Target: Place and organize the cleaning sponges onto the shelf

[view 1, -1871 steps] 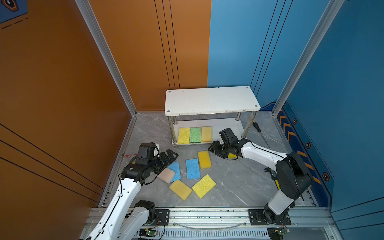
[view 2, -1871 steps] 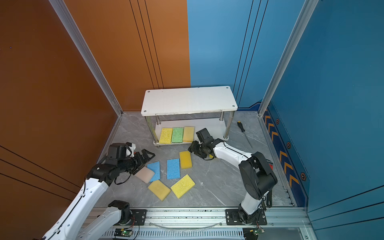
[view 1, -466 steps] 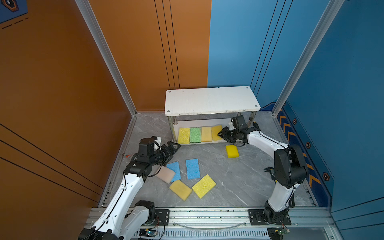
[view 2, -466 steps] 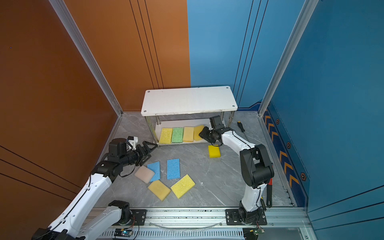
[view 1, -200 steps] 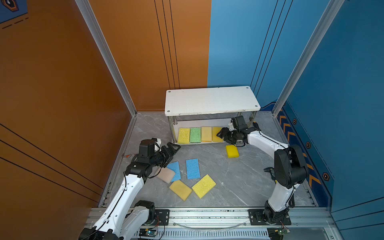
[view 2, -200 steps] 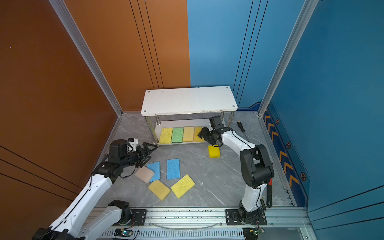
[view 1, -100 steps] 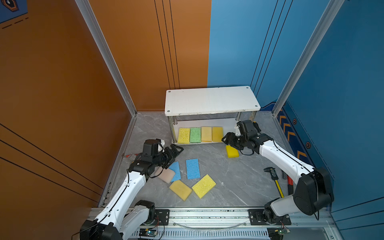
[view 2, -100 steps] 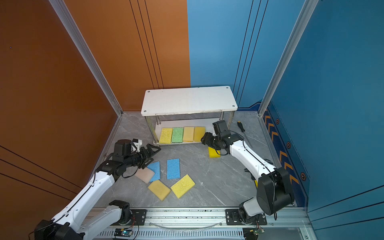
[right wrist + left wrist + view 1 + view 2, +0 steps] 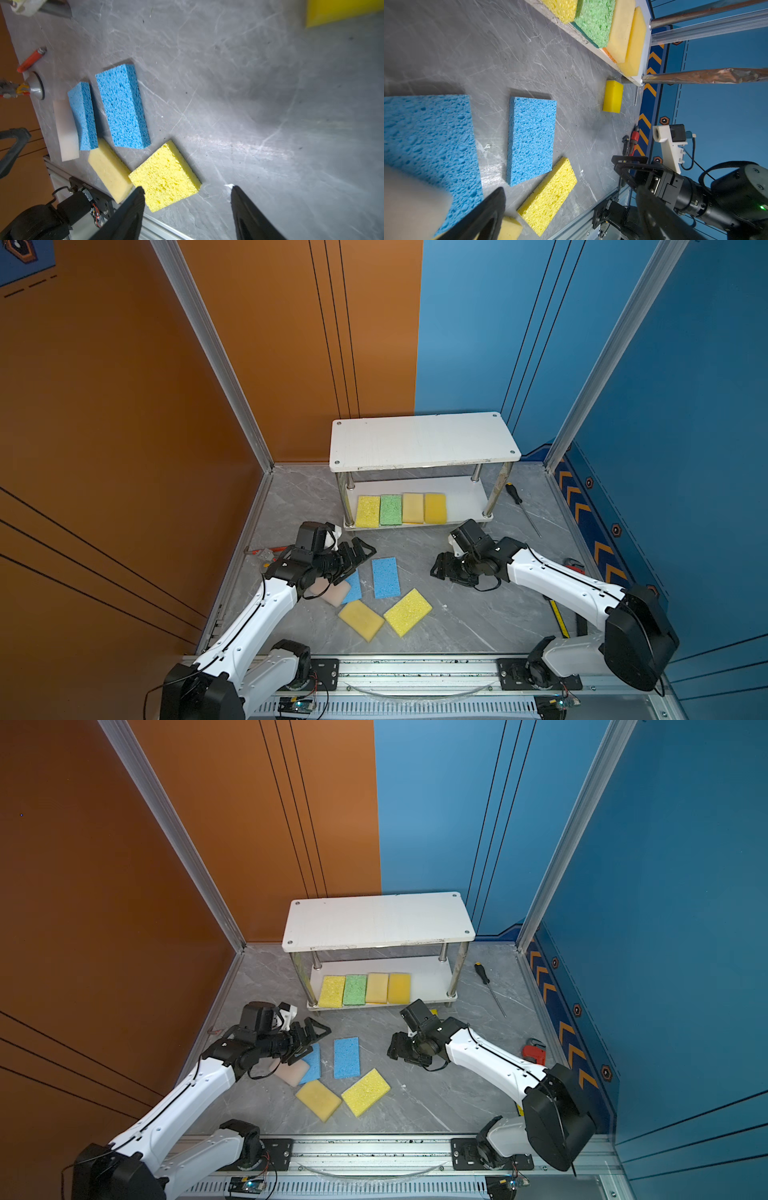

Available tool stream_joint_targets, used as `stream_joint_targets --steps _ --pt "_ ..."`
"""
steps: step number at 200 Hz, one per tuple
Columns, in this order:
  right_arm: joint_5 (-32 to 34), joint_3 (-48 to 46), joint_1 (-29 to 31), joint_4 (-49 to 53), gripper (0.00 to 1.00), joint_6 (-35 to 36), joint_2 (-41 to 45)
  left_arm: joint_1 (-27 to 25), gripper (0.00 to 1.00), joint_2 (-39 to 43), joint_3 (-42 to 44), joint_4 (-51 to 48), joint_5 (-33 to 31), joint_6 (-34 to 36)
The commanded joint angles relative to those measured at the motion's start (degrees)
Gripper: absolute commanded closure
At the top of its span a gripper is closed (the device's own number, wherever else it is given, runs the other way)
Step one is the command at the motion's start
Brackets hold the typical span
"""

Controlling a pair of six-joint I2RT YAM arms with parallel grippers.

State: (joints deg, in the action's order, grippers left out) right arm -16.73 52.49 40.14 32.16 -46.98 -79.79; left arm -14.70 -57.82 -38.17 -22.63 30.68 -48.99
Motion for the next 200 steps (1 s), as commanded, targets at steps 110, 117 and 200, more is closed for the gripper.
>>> stream_joint_targets --steps 110,117,200 --pt "-9.7 -4.7 9.5 1.0 0.24 -8.3 2.1 1.2 0.02 -4.2 4.1 -2.0 4.7 6.4" --pt "-9.6 -5.3 9.9 0.9 0.24 -8.8 2.5 1.5 0.02 -4.5 4.1 -2.0 5.0 6.5" --pt "-3.1 -11.8 12.6 1.4 0.25 -16.5 10.2 3.7 0.02 -8.5 3.1 -1.0 6.8 8.1"
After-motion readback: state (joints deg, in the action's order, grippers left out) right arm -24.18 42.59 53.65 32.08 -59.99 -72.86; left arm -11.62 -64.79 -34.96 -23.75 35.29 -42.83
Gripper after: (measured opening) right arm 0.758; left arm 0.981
